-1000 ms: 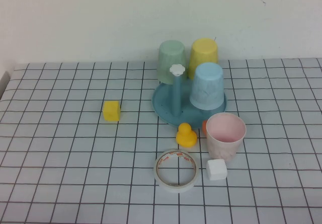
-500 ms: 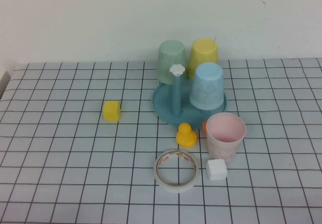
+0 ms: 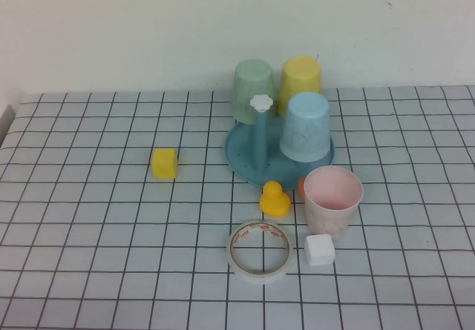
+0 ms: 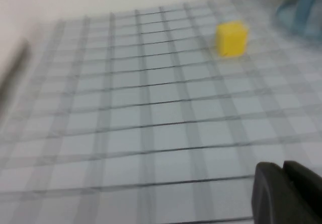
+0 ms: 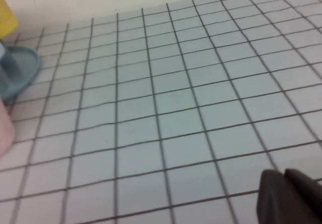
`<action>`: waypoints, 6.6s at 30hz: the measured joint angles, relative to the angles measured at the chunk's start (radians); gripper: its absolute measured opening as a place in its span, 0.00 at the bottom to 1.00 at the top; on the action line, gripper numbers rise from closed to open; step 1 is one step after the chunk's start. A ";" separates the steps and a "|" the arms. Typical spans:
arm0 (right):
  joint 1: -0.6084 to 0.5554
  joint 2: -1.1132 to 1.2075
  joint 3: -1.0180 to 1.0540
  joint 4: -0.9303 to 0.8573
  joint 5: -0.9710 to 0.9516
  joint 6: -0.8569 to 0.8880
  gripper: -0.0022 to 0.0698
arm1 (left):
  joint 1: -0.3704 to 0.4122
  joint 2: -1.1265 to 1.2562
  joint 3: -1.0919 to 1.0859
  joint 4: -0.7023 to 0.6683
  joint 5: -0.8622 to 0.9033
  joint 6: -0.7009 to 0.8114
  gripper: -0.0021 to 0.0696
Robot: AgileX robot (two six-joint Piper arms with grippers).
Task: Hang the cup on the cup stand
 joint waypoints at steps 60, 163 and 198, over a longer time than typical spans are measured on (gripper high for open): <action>0.000 0.000 0.008 0.832 -0.037 -0.150 0.03 | -0.543 1.712 -1.682 0.126 0.840 0.040 0.03; 0.000 0.191 -0.153 1.803 0.264 -0.650 0.43 | -0.643 1.249 -0.660 0.353 -1.204 0.342 0.04; 0.426 1.303 -1.019 1.858 0.319 -1.064 0.88 | -0.641 1.249 -0.660 0.233 -1.278 0.282 0.04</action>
